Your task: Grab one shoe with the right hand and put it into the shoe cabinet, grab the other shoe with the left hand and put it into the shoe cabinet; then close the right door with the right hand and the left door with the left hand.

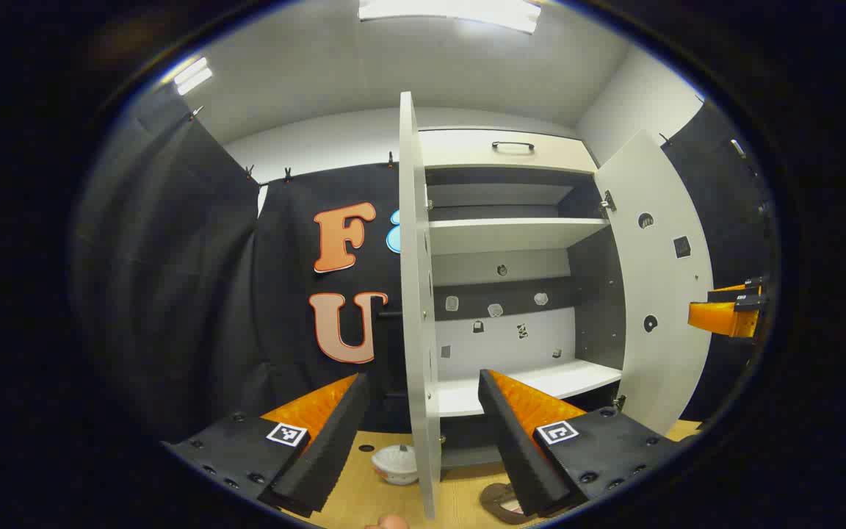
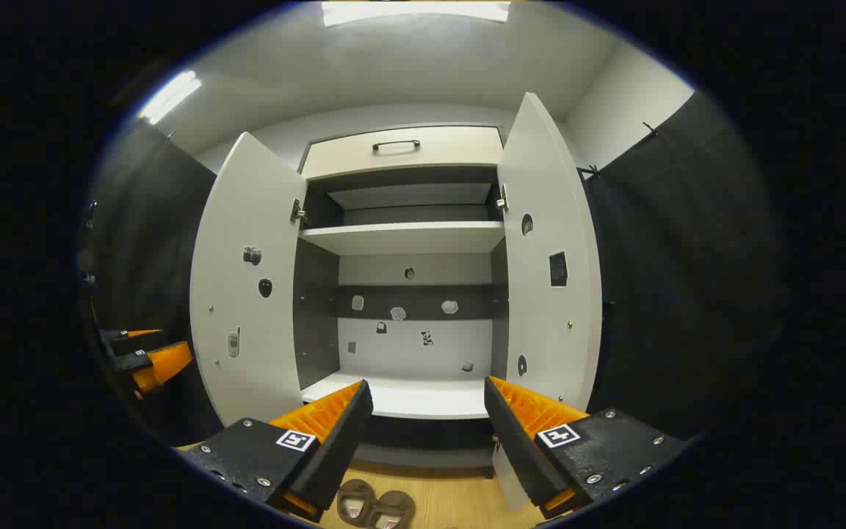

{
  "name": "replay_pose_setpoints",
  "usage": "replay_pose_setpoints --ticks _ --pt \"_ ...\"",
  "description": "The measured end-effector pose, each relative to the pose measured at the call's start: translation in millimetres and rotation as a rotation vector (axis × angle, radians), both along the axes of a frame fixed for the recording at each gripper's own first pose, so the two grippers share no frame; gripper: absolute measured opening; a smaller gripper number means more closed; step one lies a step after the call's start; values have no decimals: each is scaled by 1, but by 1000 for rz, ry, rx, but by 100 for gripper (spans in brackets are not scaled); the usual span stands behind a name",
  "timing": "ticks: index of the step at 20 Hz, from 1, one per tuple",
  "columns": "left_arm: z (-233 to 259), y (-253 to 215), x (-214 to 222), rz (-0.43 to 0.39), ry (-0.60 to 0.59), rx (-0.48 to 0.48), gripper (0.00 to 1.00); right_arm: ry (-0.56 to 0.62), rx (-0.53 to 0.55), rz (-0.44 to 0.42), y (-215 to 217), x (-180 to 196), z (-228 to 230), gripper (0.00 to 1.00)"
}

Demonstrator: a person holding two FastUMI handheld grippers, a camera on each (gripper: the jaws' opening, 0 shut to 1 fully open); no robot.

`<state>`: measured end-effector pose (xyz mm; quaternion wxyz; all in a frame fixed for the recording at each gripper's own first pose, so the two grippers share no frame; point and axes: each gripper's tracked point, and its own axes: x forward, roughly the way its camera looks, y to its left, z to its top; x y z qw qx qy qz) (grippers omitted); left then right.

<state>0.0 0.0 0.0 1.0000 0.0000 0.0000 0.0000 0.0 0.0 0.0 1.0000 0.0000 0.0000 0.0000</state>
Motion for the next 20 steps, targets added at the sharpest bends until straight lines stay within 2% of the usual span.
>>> replay_pose_setpoints --ticks 2,4,9,14,17,20 --pt "0 -9 3 -25 14 -11 98 3 19 6 -1 0 -2 94" --pt "1 -10 6 -17 15 16 99 7 6 -7 -5 2 -4 94" --pt "-6 -28 7 -60 34 3 98 -7 15 -17 -12 -2 2 94" --pt "-4 -27 5 -59 33 -1 97 -13 13 -41 -22 -3 1 94" --pt "-3 -25 2 -52 24 3 96 28 15 -21 -18 0 -19 94" --pt "-2 -23 1 -54 19 0 97 110 29 9 -10 7 -60 94"
